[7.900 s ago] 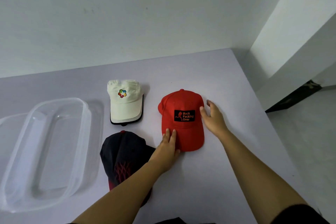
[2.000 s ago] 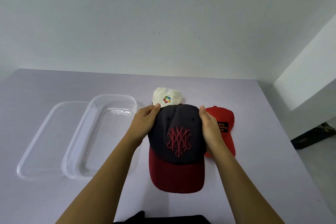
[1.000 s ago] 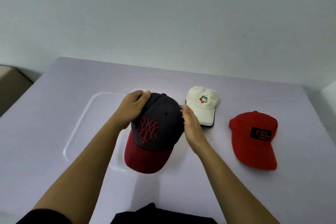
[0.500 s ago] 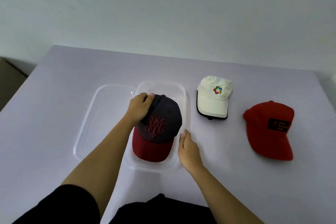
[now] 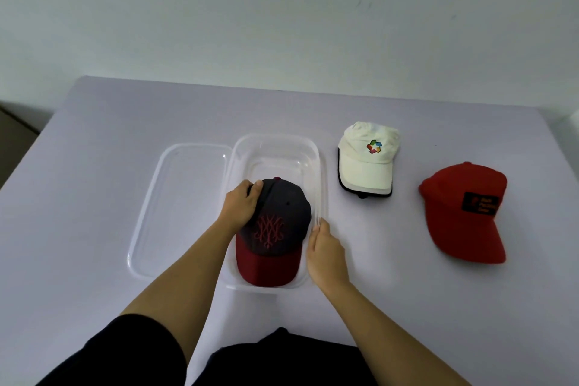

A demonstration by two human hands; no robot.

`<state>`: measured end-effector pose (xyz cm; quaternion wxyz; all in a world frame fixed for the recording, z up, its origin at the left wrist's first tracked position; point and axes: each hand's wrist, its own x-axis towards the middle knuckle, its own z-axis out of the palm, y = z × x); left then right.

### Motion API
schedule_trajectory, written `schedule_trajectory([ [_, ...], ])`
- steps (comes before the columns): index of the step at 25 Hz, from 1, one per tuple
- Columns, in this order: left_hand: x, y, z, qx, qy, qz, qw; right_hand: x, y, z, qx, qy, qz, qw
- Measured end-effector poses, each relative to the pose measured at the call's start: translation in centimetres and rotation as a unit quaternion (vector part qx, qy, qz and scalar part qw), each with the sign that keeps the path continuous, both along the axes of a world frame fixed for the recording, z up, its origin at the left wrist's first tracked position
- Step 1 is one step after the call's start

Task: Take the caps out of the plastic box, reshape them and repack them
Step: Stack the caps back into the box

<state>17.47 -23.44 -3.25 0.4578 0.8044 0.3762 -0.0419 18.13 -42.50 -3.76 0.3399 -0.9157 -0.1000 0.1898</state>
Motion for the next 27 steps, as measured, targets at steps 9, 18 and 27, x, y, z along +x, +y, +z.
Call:
schedule_trajectory([
  [9, 3.7, -3.9, 6.4, 0.142, -0.114, -0.077, 0.98, 4.0, -3.4, 2.1, 0.016, -0.014, -0.005, 1.0],
  [18, 13.1, -19.2, 6.9, 0.023, -0.154, -0.162, 0.974, 11.1, -18.8, 1.1, -0.021, -0.132, -0.16, 0.978],
  [27, 20.7, -28.9, 1.6, -0.209, 0.027, -0.151, 0.966, 16.5, -30.9, -2.7, -0.021, 0.016, -0.119, 0.993],
])
